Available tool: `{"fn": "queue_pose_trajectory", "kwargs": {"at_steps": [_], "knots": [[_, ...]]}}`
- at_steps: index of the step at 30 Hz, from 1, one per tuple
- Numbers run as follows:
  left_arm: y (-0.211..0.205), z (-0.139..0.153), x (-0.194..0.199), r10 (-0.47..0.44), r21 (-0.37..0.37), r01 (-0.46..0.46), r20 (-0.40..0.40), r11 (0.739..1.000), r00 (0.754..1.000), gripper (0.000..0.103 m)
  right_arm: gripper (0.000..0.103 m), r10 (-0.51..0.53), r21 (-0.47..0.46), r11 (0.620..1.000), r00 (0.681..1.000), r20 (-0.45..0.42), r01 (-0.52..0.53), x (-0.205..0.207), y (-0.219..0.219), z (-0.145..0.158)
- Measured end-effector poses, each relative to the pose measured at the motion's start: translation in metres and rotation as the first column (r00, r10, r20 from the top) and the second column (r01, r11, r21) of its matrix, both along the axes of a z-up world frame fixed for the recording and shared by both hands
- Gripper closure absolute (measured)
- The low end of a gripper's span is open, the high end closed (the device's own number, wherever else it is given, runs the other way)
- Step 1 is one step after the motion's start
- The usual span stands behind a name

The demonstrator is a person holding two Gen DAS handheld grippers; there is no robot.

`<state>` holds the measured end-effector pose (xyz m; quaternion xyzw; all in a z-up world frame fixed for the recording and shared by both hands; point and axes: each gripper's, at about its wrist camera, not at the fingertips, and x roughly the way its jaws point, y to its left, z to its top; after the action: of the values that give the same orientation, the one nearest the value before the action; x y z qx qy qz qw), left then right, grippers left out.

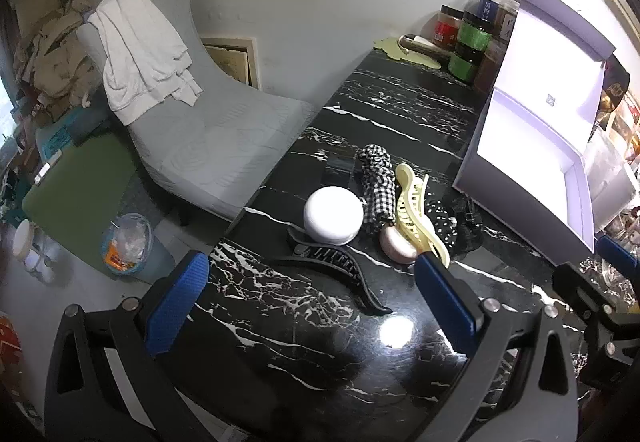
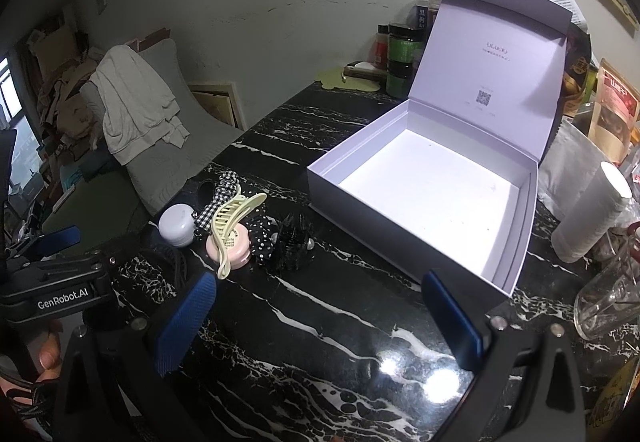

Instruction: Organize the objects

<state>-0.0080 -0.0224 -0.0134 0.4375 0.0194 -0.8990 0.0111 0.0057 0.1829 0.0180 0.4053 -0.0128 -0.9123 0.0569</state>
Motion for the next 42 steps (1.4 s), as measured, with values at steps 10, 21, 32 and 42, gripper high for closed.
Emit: {"fn": "queue_pose_trajectory", "kwargs": {"at_steps": [10, 21, 32, 42], "knots": [[0.0009, -0.0014, -0.0025, -0.008, -0.003, 0.008, 0.013, 1.000, 1.000, 0.000, 0.000, 0.000, 0.003, 1.000, 1.000, 0.003, 0.000, -0.0014, -0.0003, 0.0003], [0.0028, -0.0025, -0.0028, -0.013, -0.002, 0.014, 0.024, 1.000, 1.000, 0.000, 0.000, -0.002, 0.002, 1.000, 1.000, 0.001, 0.002, -0.0012, 0.0004, 0.0009], [0.0027, -0.0038, -0.0018, -0.019, 0.001, 0.019, 0.027, 1.000, 0.999, 0.000, 0.000, 0.005, 0.008, 1.000, 1.000, 0.007, -0.005, -0.0021, -0.0004, 0.0006], [0.0022, -0.0088, -0.0009, -0.039, -0.001, 0.039, 0.024, 0.999, 0.999, 0.000, 0.000, 0.023, 0.014, 1.000, 1.000, 0.011, -0.023, -0.0001, -0.0041, -0.0037]]}}
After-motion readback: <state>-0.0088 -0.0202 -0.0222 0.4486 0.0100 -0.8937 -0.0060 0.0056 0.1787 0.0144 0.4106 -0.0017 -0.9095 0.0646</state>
